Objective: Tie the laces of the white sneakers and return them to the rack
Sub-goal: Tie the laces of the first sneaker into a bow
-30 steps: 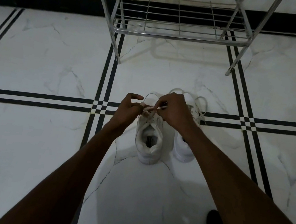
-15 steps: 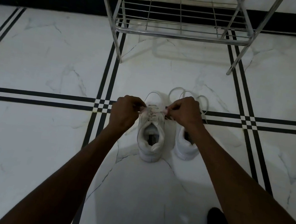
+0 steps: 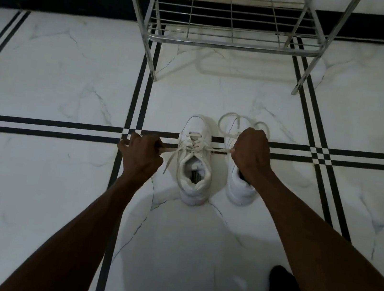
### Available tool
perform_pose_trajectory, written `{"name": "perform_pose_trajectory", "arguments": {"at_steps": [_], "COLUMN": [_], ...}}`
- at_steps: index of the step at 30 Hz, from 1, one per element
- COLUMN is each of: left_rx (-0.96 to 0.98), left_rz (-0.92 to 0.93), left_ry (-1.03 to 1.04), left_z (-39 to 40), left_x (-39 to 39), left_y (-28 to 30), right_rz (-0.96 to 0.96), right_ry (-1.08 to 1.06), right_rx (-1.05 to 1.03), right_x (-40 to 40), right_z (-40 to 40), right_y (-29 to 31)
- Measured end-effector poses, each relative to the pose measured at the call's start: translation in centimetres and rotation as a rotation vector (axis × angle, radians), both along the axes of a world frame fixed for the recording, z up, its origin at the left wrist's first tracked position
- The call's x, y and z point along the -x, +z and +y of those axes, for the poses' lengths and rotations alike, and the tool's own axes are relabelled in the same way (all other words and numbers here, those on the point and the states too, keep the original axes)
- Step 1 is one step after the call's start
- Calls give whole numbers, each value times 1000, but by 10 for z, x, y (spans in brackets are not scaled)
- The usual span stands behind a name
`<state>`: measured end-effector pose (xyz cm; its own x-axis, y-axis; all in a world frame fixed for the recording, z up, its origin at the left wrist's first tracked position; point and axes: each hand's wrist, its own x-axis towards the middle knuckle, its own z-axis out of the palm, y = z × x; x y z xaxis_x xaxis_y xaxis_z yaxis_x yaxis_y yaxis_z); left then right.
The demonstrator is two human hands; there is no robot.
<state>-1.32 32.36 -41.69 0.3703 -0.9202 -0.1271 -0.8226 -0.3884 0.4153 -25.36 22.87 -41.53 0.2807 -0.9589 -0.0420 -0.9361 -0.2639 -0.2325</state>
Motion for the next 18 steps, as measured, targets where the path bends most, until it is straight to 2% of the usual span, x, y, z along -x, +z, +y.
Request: {"name": "perform_pose_trajectory", "arguments": {"at_steps": [2, 5, 7, 9, 11, 13, 16, 18], "left_rx": [3, 0, -1, 52, 56, 32, 39, 60], "left_rz": [7, 37, 94, 171, 274, 316, 297, 195], "left_ry": [14, 10, -21, -68, -115, -183, -216, -173], "left_z": [0, -1, -4, -6, -9, -10, -12, -11], "left_x": [1, 0, -3, -4, 0, 6, 16, 20], "left_y": [-2, -2, -4, -4, -8, -16, -23, -21], "right_rz": [68, 70, 88, 132, 70, -93, -192, -158], "right_ry": [-27, -46, -71, 41, 199, 298, 261, 241], "right_rx": [-62, 28, 9, 7, -38, -172, -192, -116], "right_x": [-1, -2, -5, -13, -19, -24, -22, -19], "right_z": [-1, 0, 3, 5, 5, 9, 15, 17], "right_y": [-3, 1, 5, 12, 11, 5, 2, 3]}}
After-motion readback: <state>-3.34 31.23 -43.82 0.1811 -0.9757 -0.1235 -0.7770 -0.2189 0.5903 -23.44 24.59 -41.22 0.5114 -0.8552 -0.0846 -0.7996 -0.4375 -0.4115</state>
